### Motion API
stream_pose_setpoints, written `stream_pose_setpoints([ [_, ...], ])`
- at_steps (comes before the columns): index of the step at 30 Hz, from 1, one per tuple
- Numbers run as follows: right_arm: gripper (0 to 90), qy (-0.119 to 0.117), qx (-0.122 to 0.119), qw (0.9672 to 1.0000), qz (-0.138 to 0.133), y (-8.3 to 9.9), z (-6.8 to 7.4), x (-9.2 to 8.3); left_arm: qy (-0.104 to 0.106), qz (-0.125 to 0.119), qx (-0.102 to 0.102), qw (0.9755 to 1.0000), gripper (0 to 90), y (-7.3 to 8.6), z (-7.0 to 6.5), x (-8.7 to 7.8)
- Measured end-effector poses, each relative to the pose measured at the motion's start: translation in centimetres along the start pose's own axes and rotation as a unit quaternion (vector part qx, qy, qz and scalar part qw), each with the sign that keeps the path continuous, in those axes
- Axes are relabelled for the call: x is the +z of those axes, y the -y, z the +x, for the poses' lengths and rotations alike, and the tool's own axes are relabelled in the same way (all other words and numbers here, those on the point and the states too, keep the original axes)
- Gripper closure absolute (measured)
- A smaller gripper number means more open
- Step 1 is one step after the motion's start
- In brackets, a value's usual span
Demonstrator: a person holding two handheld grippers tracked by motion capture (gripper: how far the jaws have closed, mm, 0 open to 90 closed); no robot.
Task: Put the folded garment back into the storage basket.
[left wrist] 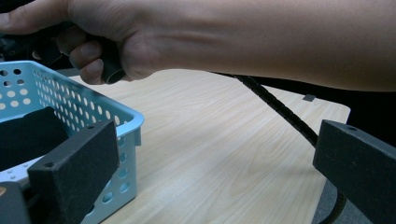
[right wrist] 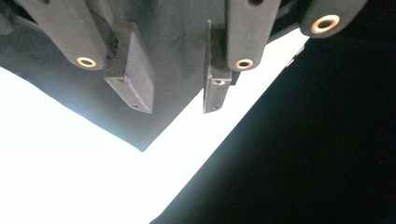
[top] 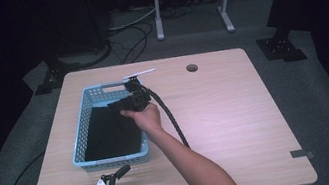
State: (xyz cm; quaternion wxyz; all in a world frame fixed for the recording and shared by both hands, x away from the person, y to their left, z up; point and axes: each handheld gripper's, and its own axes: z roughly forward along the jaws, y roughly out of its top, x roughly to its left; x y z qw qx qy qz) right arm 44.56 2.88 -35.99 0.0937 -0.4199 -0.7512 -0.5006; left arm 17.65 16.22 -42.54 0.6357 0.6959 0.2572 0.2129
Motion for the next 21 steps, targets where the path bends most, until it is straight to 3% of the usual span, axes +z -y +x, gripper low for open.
stream_pose_setpoints([
  [8,59.1,-0.002,-0.015,0.9998,0.016,0.4,0.3,-0.2,0.0,0.001,0.002,1.0,0.0,0.0,-0.1,0.0],
  [21,46.0,-0.03,-0.029,0.9987,0.03,1.1,1.0,-1.0,0.0,0.006,0.009,0.9999,0.0,0.0,-0.3,0.3],
])
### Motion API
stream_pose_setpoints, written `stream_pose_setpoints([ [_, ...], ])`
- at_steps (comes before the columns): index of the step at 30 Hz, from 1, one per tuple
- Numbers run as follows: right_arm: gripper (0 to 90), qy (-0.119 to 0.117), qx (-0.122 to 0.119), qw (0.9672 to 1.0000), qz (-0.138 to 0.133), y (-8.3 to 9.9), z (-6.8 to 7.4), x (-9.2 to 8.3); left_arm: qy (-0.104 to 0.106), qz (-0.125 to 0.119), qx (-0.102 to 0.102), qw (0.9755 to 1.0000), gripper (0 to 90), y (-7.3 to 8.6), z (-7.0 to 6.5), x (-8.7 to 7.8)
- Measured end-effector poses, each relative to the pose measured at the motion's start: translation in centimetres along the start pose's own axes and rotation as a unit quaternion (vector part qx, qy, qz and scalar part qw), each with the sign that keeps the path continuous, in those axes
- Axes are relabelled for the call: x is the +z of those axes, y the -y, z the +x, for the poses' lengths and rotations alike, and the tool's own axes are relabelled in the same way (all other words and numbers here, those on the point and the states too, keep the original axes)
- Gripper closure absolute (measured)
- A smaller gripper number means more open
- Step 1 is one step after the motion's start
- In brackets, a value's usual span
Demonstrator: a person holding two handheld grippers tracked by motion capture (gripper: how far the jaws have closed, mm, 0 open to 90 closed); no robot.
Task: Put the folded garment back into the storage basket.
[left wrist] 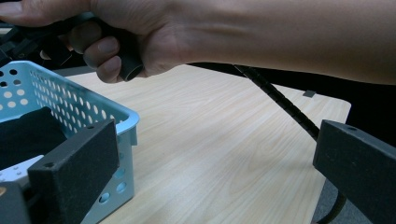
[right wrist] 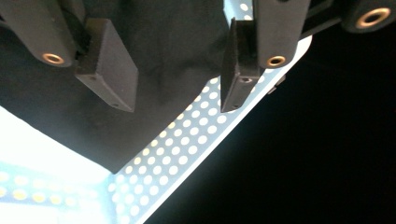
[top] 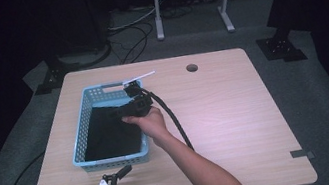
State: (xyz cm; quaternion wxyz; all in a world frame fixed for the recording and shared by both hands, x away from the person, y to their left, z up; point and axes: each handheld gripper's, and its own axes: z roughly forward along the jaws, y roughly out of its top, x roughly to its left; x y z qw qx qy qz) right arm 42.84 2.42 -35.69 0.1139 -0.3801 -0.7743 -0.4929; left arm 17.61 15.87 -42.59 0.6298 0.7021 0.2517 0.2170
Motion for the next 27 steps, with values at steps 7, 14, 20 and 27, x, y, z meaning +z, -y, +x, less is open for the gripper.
stream_pose_setpoints([
  [7,34.7,-0.03,0.006,0.9995,-0.001,0.5,0.0,-0.3,-0.002,0.003,-0.003,1.0,0.0,0.1,0.1,0.1],
  [14,19.0,-0.066,0.024,0.9975,-0.01,0.9,0.0,-0.8,-0.002,0.004,-0.003,1.0,0.0,0.1,0.1,0.2],
  [20,15.8,-0.093,0.004,0.9954,-0.024,0.9,0.4,-1.6,-0.002,0.007,0.001,1.0,0.0,0.1,0.0,0.4],
  [27,13.4,-0.112,0.009,0.9933,-0.026,0.9,0.3,-2.0,-0.004,0.007,0.0,1.0,0.0,0.2,0.1,0.3],
])
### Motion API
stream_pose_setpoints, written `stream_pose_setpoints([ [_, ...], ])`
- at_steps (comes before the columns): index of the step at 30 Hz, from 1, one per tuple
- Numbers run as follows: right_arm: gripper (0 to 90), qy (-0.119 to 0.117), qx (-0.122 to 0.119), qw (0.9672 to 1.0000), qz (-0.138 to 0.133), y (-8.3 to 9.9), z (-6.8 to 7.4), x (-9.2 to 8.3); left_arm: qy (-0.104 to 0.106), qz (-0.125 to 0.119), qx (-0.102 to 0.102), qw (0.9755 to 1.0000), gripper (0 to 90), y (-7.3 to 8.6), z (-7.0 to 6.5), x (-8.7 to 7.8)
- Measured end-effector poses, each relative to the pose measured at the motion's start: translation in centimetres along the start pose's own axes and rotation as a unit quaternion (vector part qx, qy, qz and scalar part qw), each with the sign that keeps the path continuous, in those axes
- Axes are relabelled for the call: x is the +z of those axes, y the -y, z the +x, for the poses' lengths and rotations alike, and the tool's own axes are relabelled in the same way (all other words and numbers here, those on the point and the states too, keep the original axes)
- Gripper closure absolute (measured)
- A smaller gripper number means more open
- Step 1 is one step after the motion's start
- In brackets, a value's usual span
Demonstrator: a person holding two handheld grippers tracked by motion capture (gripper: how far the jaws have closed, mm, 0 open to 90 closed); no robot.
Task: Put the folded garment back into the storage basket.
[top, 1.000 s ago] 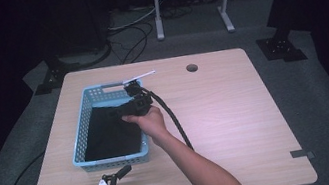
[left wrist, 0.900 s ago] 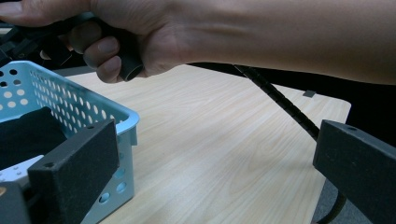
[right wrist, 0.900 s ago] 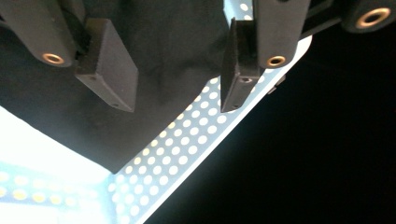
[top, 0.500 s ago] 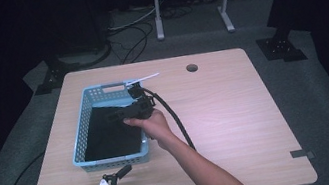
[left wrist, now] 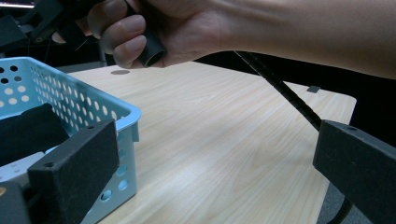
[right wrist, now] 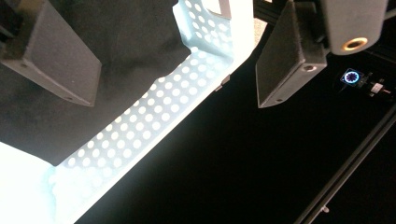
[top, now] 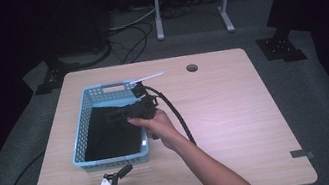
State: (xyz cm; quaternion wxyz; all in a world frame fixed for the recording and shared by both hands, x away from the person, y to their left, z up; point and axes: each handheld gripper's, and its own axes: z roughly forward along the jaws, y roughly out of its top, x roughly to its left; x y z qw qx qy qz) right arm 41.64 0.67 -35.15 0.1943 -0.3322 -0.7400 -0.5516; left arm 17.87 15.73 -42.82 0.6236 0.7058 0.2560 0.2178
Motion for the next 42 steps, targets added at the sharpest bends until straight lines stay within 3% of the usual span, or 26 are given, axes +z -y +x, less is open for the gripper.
stream_pose_setpoints([
  [4,12.3,-0.001,-0.006,1.0,-0.001,0.1,-0.1,-0.3,-0.001,0.001,-0.001,1.0,0.0,0.1,0.2,-0.2],
  [7,12.1,0.018,-0.019,0.9996,0.004,0.3,-0.1,-0.8,-0.003,-0.001,-0.002,1.0,0.0,0.1,0.2,-0.2],
  [16,11.4,0.025,-0.031,0.9992,0.001,1.1,-0.3,-2.0,-0.001,0.004,0.002,1.0,0.0,0.1,0.0,-0.1],
  [35,11.4,0.02,-0.033,0.9992,-0.006,2.4,-0.6,-4.0,-0.003,0.007,0.005,1.0,0.0,0.2,0.1,-0.1],
  [42,11.4,0.006,-0.03,0.9995,-0.01,2.9,-0.5,-4.4,-0.002,0.01,0.006,0.9999,0.0,0.2,0.0,0.0],
])
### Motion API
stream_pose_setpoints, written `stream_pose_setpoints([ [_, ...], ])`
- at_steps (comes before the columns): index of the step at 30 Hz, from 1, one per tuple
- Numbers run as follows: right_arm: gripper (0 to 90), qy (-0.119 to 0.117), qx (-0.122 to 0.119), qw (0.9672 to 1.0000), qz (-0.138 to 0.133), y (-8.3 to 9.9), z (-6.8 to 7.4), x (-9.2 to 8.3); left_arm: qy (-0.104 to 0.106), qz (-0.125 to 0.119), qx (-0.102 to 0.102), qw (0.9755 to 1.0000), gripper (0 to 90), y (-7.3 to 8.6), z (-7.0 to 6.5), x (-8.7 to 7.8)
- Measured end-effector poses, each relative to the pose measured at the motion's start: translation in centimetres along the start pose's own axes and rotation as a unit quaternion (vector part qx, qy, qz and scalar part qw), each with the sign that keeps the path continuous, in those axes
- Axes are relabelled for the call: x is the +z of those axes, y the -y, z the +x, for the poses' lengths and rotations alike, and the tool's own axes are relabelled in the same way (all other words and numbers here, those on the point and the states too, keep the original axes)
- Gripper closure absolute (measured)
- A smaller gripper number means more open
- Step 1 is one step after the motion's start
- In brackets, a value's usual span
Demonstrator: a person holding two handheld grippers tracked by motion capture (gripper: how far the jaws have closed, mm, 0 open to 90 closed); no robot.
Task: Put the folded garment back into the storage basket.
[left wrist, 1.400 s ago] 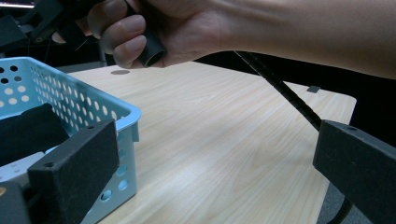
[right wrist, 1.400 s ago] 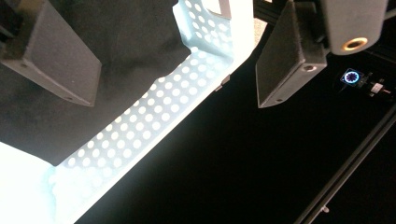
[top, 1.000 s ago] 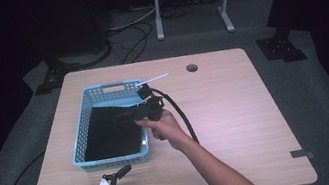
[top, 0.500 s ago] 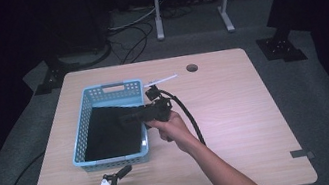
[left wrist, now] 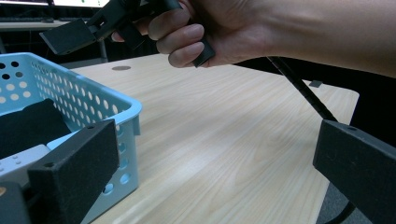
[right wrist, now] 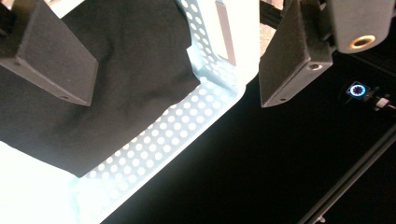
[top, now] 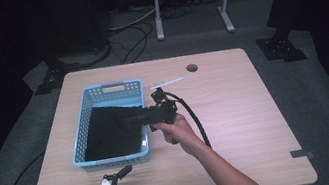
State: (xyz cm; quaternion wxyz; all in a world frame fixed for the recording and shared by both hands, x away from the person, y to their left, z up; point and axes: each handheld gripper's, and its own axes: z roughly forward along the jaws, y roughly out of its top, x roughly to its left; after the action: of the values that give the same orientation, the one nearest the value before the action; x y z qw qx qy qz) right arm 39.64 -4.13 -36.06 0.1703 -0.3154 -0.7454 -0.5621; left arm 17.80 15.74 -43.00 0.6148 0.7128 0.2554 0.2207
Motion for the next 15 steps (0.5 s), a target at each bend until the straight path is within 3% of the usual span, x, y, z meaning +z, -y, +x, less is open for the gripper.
stream_pose_setpoints([
  [15,9.8,0.002,0.004,1.0,-0.009,0.7,-0.3,-1.4,0.0,0.001,-0.001,1.0,0.0,0.0,-0.1,0.0],
])
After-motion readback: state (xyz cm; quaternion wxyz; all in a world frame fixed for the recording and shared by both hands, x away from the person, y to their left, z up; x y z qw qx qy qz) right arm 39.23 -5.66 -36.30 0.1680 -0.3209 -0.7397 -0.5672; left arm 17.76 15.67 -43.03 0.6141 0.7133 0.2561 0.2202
